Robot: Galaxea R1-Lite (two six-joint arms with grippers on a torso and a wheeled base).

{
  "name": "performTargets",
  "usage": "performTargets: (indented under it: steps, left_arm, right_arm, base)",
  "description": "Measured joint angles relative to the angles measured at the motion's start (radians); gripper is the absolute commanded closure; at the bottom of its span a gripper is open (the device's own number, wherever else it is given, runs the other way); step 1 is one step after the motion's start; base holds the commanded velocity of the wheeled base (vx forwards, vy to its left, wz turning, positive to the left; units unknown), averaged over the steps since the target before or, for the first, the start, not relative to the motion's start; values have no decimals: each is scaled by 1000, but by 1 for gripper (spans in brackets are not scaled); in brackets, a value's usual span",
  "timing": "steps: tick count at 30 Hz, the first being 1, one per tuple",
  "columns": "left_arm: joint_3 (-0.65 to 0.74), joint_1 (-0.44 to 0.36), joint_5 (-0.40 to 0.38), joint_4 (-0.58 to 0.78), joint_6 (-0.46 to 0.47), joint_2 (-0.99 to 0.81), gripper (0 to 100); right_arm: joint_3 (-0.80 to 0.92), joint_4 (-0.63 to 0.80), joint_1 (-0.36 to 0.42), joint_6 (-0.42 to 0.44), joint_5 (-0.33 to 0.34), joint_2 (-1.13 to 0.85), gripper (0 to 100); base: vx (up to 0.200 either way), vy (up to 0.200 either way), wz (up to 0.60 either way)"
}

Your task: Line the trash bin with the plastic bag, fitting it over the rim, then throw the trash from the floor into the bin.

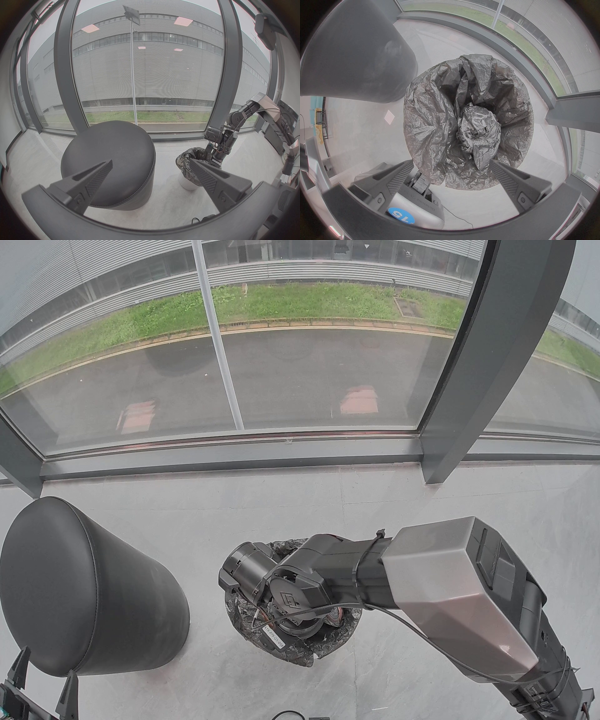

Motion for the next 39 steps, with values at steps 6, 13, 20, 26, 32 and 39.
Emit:
performTargets:
  steps: [6, 13, 20, 26, 32, 39]
  left_arm:
    - [0, 0, 0, 0, 0, 0, 0]
    - [0, 0, 0, 0, 0, 0, 0]
    - [0, 0, 0, 0, 0, 0, 0]
    - [0, 0, 0, 0, 0, 0, 0]
    - [0, 0, 0, 0, 0, 0, 0]
    - [0, 0, 0, 0, 0, 0, 0]
  right_arm:
    - [0, -26, 0, 1, -3, 1, 0]
    - [0, -92, -2, -13, -33, 13, 100]
    - [0, -108, -10, -27, -39, 30, 100]
    - [0, -113, -15, -29, -39, 35, 100]
    - [0, -114, -21, -29, -42, 36, 100]
    - [0, -143, -33, -52, -44, 48, 100]
  base:
    - [0, 0, 0]
    - [0, 0, 0]
    - [0, 0, 0]
    - [0, 0, 0]
    - [0, 0, 0]
    - [0, 0, 0]
